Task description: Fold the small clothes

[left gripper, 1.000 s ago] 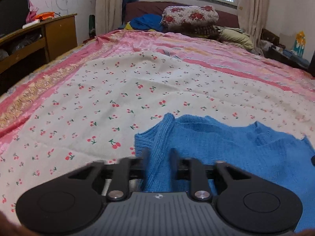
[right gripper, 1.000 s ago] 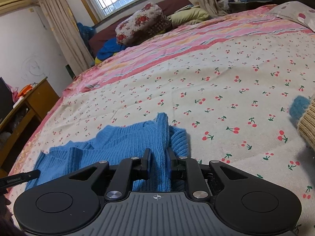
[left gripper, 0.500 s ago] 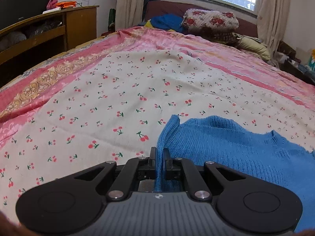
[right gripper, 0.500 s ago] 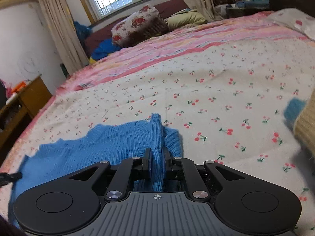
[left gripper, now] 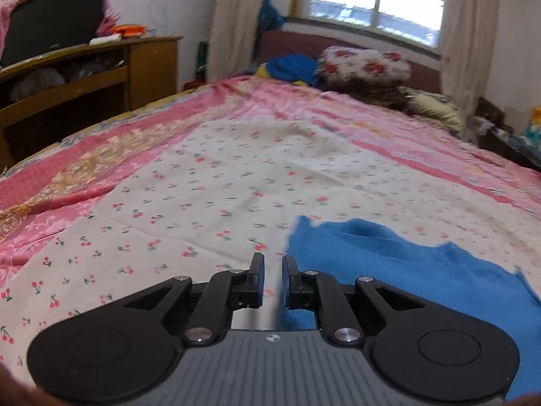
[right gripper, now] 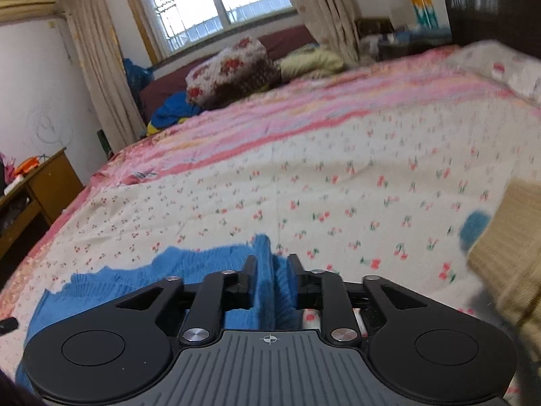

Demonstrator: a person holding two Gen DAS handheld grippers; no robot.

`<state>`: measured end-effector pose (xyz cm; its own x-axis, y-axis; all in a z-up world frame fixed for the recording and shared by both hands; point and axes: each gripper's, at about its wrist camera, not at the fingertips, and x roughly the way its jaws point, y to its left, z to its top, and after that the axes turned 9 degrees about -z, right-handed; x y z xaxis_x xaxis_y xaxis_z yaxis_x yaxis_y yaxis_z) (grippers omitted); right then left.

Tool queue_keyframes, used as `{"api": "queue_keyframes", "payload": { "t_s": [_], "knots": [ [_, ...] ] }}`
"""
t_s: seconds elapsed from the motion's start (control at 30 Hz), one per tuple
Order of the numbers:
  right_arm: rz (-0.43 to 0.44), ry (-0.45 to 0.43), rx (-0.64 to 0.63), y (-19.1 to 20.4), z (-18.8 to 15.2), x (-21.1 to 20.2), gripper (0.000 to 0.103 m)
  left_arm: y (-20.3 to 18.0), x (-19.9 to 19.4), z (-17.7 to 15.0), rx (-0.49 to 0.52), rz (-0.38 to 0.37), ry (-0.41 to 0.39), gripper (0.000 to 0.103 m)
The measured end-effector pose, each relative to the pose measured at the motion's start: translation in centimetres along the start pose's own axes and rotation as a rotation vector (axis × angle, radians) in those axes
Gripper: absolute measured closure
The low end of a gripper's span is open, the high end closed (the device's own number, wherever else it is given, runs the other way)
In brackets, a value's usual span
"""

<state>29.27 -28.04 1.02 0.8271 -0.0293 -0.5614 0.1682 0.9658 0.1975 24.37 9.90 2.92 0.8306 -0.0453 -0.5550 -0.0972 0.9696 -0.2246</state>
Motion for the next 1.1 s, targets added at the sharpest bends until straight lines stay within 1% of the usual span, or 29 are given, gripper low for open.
{"api": "queue_keyframes", "payload": {
  "t_s": [0.03, 0.07, 0.1, 0.2, 0.23, 0.3, 0.4, 0.43, 0.47, 0.5, 0.53, 0.57, 0.67, 0.73, 0.8, 0.83, 0.9, 0.97, 1.0, 1.07, 1.1],
  "knots": [
    [0.024, 0.002, -0.014, 0.6, 0.0, -0.3, 0.069, -0.7, -0.4, -0.4, 0.019, -0.025, -0.005, 0.085],
    [0.055, 0.015, -0.028, 1.4, 0.0, -0.5, 0.069, -1.5, -0.7, -0.7, 0.044, -0.049, -0.009, 0.085],
    [0.096, 0.036, -0.039, 2.3, -0.2, -0.7, 0.068, -2.1, -0.9, -1.0, 0.068, -0.067, -0.013, 0.085],
    [0.215, 0.128, -0.048, 5.3, -0.9, 0.0, 0.06, -3.5, -0.6, -1.8, 0.112, -0.112, -0.006, 0.083],
    [0.239, 0.152, -0.055, 6.4, -1.2, 0.4, 0.059, -3.8, -0.2, -2.1, 0.113, -0.124, 0.004, 0.082],
    [0.256, 0.181, -0.096, 8.8, -1.8, 1.4, 0.059, -4.0, 0.5, -2.3, 0.101, -0.151, 0.034, 0.081],
    [0.209, 0.203, -0.17, 11.6, -2.5, 3.1, 0.059, -4.0, 1.2, -2.7, 0.091, -0.165, 0.047, 0.08],
    [0.189, 0.204, -0.194, 12.3, -2.7, 3.6, 0.063, -3.9, 1.3, -2.8, 0.096, -0.163, 0.045, 0.08],
    [0.171, 0.199, -0.207, 12.6, -2.7, 3.9, 0.07, -3.7, 1.2, -2.9, 0.099, -0.166, 0.04, 0.08],
    [0.153, 0.204, -0.203, 12.7, -2.6, 4.2, 0.085, -3.5, 1.2, -3.0, 0.095, -0.171, 0.033, 0.079],
    [0.154, 0.21, -0.188, 12.5, -2.5, 4.1, 0.095, -3.2, 1.1, -3.0, 0.086, -0.173, 0.026, 0.079],
    [0.168, 0.211, -0.165, 12.3, -2.2, 4.0, 0.099, -3.0, 0.9, -3.0, 0.074, -0.173, 0.019, 0.078],
    [0.171, 0.161, -0.158, 12.4, -1.2, 3.1, 0.1, -2.4, 0.3, -3.0, 0.05, -0.185, -0.011, 0.076],
    [0.176, 0.127, -0.149, 12.9, -0.5, 2.7, 0.1, -2.3, -0.5, -2.9, 0.059, -0.187, -0.049, 0.075],
    [0.166, 0.085, -0.14, 13.2, 0.0, 2.5, 0.1, -2.3, -1.0, -2.9, 0.075, -0.189, -0.078, 0.072],
    [0.157, 0.082, -0.135, 13.4, 0.1, 2.8, 0.1, -2.3, -1.0, -2.9, 0.078, -0.193, -0.079, 0.07],
    [0.121, 0.118, -0.141, 13.9, -0.4, 4.3, 0.1, -2.1, -0.4, -3.1, 0.072, -0.193, -0.049, 0.068],
    [0.07, 0.156, -0.184, 14.3, -1.5, 6.0, 0.1, -1.9, 0.5, -3.5, 0.075, -0.18, -0.003, 0.068],
    [0.061, 0.186, -0.194, 14.4, -2.0, 6.6, 0.1, -1.9, 0.9, -3.7, 0.085, -0.167, 0.015, 0.068],
    [0.059, 0.193, -0.183, 14.3, -2.1, 6.7, 0.099, -1.8, 1.1, -4.0, 0.098, -0.153, 0.022, 0.068],
    [0.064, 0.193, -0.177, 14.2, -1.9, 6.4, 0.094, -1.8, 1.1, -3.9, 0.096, -0.152, 0.025, 0.068]
  ]
}}
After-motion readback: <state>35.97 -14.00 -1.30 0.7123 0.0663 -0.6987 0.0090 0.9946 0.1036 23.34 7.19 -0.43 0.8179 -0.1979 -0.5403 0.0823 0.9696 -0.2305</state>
